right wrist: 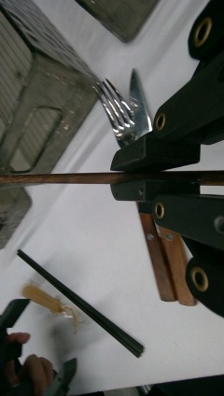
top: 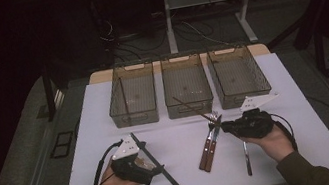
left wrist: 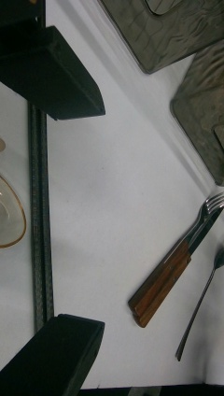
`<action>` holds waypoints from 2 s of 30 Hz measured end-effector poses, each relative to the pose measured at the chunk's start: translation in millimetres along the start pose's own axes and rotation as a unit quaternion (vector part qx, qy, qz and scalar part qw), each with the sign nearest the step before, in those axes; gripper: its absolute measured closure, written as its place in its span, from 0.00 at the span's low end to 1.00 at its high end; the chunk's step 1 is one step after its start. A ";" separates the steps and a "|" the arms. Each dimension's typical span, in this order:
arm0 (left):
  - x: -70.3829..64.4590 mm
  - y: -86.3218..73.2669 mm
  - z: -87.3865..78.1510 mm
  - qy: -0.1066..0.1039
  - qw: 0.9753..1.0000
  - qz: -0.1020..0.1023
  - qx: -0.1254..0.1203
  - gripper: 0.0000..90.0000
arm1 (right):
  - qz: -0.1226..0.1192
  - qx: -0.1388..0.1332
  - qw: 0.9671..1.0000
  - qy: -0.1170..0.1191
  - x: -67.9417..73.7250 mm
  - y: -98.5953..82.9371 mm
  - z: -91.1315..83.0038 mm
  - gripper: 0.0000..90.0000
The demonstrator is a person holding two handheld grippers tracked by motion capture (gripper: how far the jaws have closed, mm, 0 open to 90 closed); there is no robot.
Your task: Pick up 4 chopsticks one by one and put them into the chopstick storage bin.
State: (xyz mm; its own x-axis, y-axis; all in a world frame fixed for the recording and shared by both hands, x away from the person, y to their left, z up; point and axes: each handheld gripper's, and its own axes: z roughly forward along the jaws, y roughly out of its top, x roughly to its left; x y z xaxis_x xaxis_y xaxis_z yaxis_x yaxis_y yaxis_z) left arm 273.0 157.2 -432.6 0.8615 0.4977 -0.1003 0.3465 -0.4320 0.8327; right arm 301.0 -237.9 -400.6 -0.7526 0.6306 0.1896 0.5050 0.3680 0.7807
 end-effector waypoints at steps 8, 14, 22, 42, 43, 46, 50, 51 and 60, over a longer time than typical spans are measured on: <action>0.2 -0.2 0.1 0.000 1.000 -0.001 -0.001 0.00 | 0.013 -0.012 1.000 0.000 -3.2 12.4 7.4 0.93; 0.3 -0.2 0.4 -0.001 1.000 -0.001 -0.001 0.00 | 0.013 -0.023 1.000 0.006 -2.5 22.1 14.5 0.93; 0.8 -0.3 0.9 -0.001 1.000 0.001 0.000 0.00 | 0.013 -0.038 0.999 0.009 2.0 35.4 23.6 0.93; 1.4 -0.4 0.8 0.001 1.000 -0.001 0.001 0.00 | 0.026 -0.058 0.998 0.006 8.1 74.8 59.6 0.93; 1.5 -0.5 0.8 0.001 1.000 -0.001 0.001 0.00 | 0.029 -0.059 0.998 0.006 8.5 77.6 61.3 0.93; 1.2 -0.5 0.4 0.001 1.000 -0.001 0.000 0.00 | 0.031 -0.064 0.997 0.004 8.7 85.2 65.9 0.93; 0.9 -0.4 0.8 0.000 1.000 -0.002 -0.002 0.00 | 0.035 -0.068 0.997 0.003 8.7 93.7 71.0 0.93; 1.0 -0.3 0.8 -0.001 1.000 -0.002 -0.002 0.00 | 0.034 -0.069 0.997 0.003 8.2 95.5 72.4 0.93; 0.7 0.2 -0.2 -0.005 1.000 -0.003 -0.002 0.00 | 0.039 -0.075 0.996 -0.010 6.6 114.3 84.4 0.93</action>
State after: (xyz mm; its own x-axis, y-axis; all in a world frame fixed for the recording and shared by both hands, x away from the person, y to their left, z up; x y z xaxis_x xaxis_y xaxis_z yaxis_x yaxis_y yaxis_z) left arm 273.6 157.6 -432.4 0.8627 0.4934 -0.1110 0.3510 -0.4260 0.8339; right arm 389.4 -134.0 -360.3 -0.7040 0.6676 0.2421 0.4916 0.2121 0.8446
